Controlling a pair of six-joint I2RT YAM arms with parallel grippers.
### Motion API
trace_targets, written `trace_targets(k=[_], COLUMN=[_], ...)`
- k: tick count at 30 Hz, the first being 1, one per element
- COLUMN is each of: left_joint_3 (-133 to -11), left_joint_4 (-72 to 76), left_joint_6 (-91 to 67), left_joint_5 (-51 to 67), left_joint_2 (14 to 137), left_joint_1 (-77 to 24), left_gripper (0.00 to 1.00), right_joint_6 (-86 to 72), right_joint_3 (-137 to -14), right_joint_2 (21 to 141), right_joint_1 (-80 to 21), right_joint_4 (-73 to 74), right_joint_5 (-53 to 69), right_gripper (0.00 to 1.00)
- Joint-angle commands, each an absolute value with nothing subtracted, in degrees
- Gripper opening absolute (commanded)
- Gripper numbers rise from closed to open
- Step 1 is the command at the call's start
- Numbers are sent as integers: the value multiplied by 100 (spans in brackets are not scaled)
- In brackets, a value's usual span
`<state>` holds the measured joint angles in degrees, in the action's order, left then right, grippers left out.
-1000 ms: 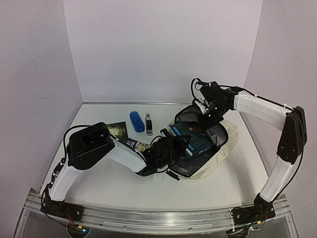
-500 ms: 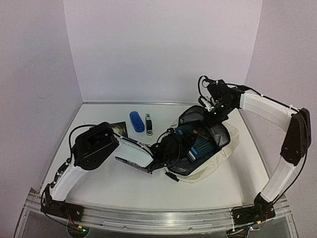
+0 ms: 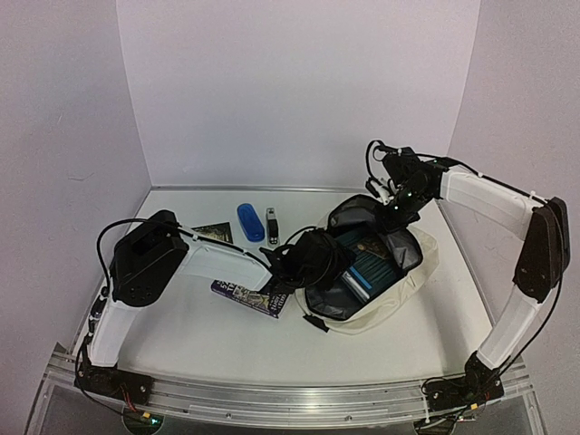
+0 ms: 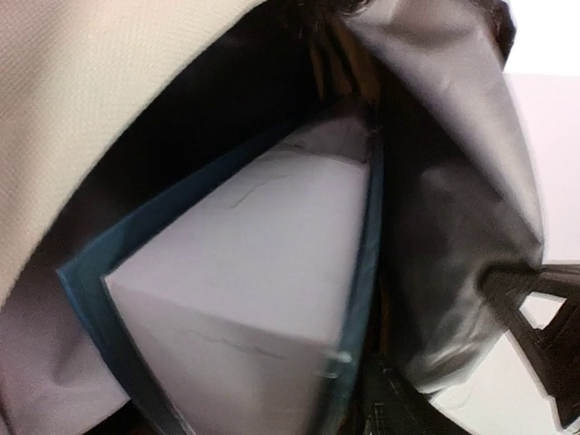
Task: Pack the student bag
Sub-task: Place the book in the student bag.
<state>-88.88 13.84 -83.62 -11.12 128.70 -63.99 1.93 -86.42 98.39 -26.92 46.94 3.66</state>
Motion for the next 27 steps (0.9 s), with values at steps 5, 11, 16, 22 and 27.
trace_targets(k=[5,11,16,22,27], left_joint_3=[-9307,-10012,-10069,-9940,-9734], left_joint_4=[1932,1956,1407,-190,-1121], left_joint_6=[-8326,-8276,-8034,-7998,-8075], left_joint_5=[-594,-372,-566,-857,-1180], left_joint_2=[13211,13839,13726,13157,12701], left_joint_1=[-6309,-6019,-5952,-5958,-5959], left_gripper=[30,24,52,71,81], right_joint_6=[246,245,347,521,614], right_joint_3=[-8459,-8450,-8550,-8543,-8410], right_joint_2=[9408,9210,9561,10032,10188], right_joint_1=[-2666,-2668,-2611,-2398,-2346], right_joint_4=[4552,4579,4571,4549,4452], right_joint_5=[1313,1376,913,723,631], right_gripper=[0,0,0,0,0])
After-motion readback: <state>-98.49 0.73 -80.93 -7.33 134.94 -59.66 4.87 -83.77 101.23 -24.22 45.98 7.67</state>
